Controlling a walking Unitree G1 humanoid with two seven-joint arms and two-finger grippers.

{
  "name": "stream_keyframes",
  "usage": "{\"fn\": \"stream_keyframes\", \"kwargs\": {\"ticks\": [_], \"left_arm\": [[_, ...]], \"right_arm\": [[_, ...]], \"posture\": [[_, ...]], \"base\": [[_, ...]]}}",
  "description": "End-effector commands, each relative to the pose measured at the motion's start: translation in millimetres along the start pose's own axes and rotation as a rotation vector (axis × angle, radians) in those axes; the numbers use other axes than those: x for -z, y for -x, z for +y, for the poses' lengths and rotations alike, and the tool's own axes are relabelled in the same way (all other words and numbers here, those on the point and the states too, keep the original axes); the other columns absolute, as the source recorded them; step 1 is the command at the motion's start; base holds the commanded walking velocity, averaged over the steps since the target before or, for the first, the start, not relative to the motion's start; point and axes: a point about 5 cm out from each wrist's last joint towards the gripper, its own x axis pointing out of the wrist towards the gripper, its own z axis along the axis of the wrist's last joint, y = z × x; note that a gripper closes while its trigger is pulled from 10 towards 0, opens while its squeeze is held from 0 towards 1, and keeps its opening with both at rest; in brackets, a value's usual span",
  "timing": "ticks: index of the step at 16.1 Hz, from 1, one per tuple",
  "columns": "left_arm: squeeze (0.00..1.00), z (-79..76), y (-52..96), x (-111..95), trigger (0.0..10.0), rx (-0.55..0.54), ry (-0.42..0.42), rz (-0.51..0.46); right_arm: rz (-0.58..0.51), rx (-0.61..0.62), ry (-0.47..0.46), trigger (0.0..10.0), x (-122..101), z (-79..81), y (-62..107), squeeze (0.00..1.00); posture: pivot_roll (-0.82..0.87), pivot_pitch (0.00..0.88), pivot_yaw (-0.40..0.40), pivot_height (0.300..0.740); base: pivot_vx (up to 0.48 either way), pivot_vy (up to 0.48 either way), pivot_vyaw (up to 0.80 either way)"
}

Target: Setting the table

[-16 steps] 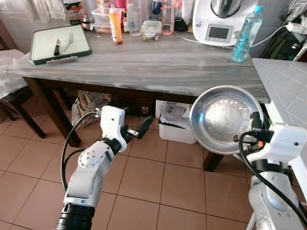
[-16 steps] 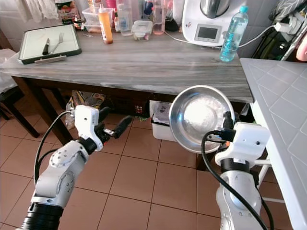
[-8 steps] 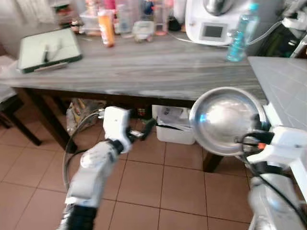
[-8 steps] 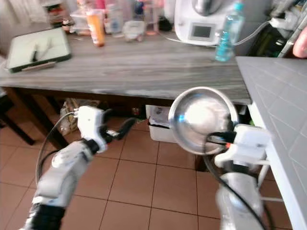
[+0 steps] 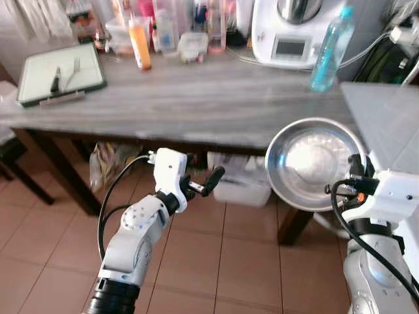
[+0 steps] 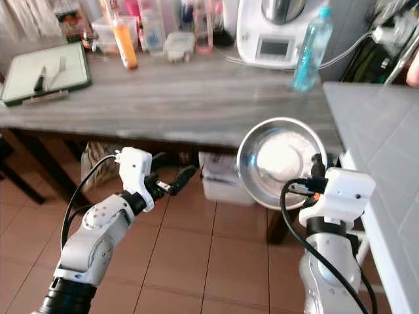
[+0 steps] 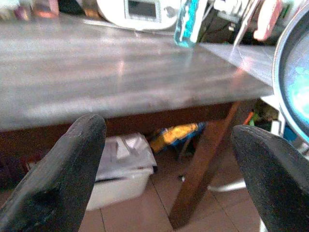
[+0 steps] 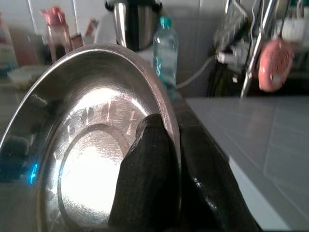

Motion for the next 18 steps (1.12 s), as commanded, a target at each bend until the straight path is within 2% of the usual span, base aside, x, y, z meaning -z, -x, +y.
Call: {"fn": "stream_keyframes", "kwargs": {"ticks": [1,18], "left_arm": [[0.0,7.4,3.5,-5.1,10.0,-0.021,-0.019,-0.008],[0.0,5.0,0.9,-4.1,10.0,0.003,-0.034,0.001]], "right_arm": [[-0.024,-0.015,-0.01,10.0,-4.7,5.1,-1.3,0.0],[-0.032,-0.037,-0.02,10.0,-4.0,10.2,-4.0,0.0]], "posture": [[0.07,0.103,0.013,0.74],[0.08,0.096,0.018,0.74]], "base": [[0.296,0.0,0.0],[0.297,0.0,0.0]]}}
